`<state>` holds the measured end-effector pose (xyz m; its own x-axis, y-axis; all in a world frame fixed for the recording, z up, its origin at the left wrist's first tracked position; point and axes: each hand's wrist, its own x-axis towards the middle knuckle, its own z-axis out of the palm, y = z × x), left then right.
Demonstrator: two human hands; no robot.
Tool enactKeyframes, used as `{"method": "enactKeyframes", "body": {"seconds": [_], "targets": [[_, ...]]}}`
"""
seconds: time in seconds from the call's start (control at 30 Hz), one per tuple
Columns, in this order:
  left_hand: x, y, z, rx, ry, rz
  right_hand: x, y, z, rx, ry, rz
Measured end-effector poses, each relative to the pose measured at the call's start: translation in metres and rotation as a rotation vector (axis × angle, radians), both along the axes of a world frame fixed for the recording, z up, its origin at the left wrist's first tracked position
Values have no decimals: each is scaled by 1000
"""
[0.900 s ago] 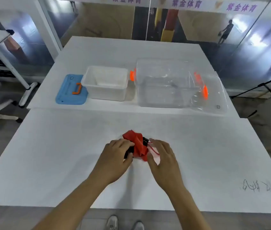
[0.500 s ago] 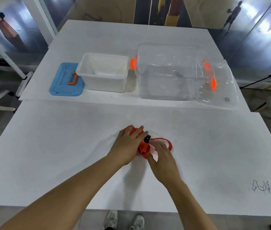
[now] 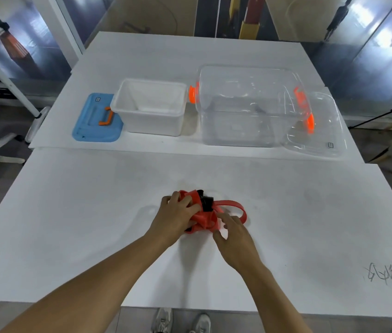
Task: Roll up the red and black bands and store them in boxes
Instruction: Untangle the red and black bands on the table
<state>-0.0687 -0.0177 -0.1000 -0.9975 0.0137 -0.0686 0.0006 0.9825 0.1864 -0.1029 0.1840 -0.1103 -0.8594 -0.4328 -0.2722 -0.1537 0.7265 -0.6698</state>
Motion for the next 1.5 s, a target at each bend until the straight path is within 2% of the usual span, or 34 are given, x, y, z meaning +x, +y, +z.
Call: {"method": "enactKeyframes", "body": {"seconds": [0.13, 0.3, 0.37, 0.47, 0.53, 0.77, 0.9, 1.1, 1.23, 1.5], "targets": [[7, -5, 11, 124, 31, 132, 3, -3, 1, 1, -37, -14], [23, -6, 23, 553, 10, 333, 0, -11, 15, -6, -48, -43], [26, -2, 32, 755, -64, 445, 0, -14, 23, -54, -50, -59], [33, 4, 40, 884, -108, 494, 4, -20, 31, -118, -74, -27], [37, 6, 43, 944, -114, 508, 8, -23, 32, -85, -88, 19], [39, 14, 81, 1007, -122, 502, 17, -31, 44, 131, -78, 76], [24, 6, 123, 959, -85, 495, 12, -43, 50, 229, -2, 75], [23, -8, 162, 1021, 62, 526, -2, -23, 53, 166, 68, -92], [20, -2, 178, 1121, 87, 506, 1, -34, 63, 11, -2, 17], [21, -10, 194, 937, 159, 543, 2, -53, 68, -54, -44, 181]]}}
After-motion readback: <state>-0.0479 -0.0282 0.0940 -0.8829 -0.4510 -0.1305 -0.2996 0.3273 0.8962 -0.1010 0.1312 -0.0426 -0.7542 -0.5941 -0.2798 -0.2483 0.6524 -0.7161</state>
